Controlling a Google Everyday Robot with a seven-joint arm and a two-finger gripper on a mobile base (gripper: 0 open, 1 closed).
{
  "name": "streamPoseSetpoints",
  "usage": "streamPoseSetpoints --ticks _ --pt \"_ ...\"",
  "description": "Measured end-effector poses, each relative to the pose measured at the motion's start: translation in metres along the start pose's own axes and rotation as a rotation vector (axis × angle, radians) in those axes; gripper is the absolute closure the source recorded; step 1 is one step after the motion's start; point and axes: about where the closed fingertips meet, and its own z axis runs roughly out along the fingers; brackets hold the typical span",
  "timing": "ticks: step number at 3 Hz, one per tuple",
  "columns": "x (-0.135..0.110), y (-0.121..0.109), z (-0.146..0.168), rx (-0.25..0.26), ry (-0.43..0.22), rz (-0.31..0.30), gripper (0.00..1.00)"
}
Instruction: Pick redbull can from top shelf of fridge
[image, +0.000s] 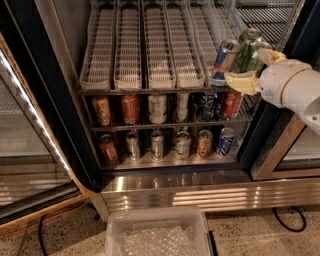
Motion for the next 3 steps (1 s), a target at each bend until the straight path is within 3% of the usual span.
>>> streamPoseSetpoints --ticks 2,3 --pt "-0.007 0.011 -0.034 -0.019 -0.001 0.005 0.43" --pt "-0.007 0.01 -0.034 -0.018 -0.001 0.005 0.47"
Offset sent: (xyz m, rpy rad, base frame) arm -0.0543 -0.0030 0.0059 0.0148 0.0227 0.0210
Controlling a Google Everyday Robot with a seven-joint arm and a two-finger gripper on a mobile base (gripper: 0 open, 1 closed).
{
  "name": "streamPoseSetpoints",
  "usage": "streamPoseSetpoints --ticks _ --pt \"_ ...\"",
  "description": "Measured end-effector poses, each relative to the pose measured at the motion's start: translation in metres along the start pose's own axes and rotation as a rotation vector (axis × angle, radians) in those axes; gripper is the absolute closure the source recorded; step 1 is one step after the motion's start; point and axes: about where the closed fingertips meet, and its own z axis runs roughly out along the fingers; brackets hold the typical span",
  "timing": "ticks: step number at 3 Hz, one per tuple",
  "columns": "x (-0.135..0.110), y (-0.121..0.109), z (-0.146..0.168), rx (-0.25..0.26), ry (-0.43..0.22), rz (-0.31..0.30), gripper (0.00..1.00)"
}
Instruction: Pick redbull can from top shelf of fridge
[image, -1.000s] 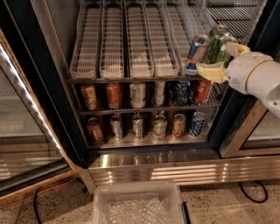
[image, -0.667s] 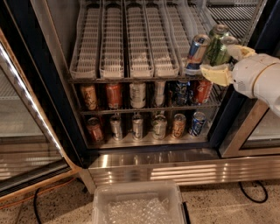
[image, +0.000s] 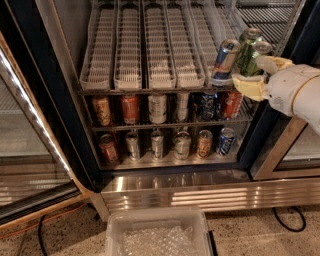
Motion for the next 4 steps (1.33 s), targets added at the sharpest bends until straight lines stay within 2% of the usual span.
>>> streamPoseSetpoints --ticks 2,3,4 --pt "0.008 0.002 0.008 0.004 0.016 0.002 0.58" --pt "0.018 0.001 0.023 0.022 0.03 0.0 0.55" --pt "0.023 -0.006 0.061 0.05 0.026 -0.007 0.52"
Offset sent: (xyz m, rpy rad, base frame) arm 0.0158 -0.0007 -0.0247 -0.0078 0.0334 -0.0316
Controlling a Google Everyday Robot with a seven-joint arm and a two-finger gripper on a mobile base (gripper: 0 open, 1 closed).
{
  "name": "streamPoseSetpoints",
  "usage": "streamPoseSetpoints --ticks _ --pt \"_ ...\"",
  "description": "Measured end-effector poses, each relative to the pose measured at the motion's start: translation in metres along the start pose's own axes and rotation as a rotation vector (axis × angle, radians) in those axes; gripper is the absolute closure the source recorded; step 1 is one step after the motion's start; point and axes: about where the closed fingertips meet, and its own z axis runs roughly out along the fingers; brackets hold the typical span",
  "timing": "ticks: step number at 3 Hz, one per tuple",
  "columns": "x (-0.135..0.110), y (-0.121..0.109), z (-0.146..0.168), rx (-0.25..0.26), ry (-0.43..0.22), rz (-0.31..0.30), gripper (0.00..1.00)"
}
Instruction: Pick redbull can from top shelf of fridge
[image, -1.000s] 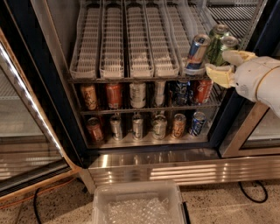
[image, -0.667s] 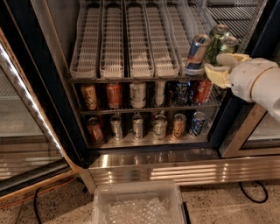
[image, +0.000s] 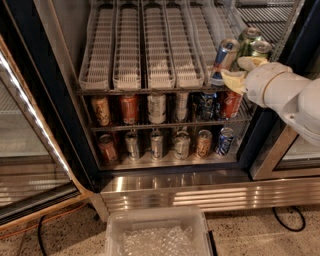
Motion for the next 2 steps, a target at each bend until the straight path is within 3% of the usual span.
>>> streamPoseSetpoints --ticks 1,2 --pt "-0.0007 0.0006 0.0012 0.0 -0.001 -0.001 0.51" --pt "-0.0007 0.0006 0.0012 -0.001 -0.001 -0.001 0.61"
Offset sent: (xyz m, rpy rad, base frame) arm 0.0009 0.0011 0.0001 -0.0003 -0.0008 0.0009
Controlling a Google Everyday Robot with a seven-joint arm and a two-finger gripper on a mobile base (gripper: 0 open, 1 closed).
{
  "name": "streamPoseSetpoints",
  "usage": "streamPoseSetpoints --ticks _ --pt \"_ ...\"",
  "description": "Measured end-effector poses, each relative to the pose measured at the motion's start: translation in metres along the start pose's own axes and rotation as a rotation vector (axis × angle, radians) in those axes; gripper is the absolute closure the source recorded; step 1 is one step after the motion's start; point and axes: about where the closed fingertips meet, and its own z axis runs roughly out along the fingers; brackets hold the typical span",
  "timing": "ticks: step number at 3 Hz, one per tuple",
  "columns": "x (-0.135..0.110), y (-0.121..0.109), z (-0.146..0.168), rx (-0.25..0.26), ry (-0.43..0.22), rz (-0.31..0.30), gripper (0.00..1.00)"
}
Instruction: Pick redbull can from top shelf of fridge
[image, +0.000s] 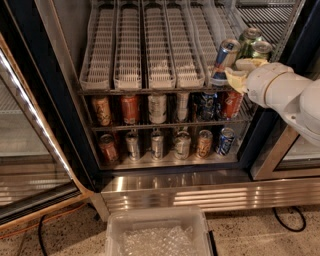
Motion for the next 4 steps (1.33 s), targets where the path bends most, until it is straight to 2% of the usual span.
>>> streamPoseSetpoints --ticks 1,3,4 --pt "0.0 0.0 0.0 0.0 0.0 0.0 0.65" --pt "-0.0001 0.0 0.0 0.0 0.0 0.0 0.43" --pt "-0.0003 0.0002 0.0002 0.0 0.0 0.0 0.48"
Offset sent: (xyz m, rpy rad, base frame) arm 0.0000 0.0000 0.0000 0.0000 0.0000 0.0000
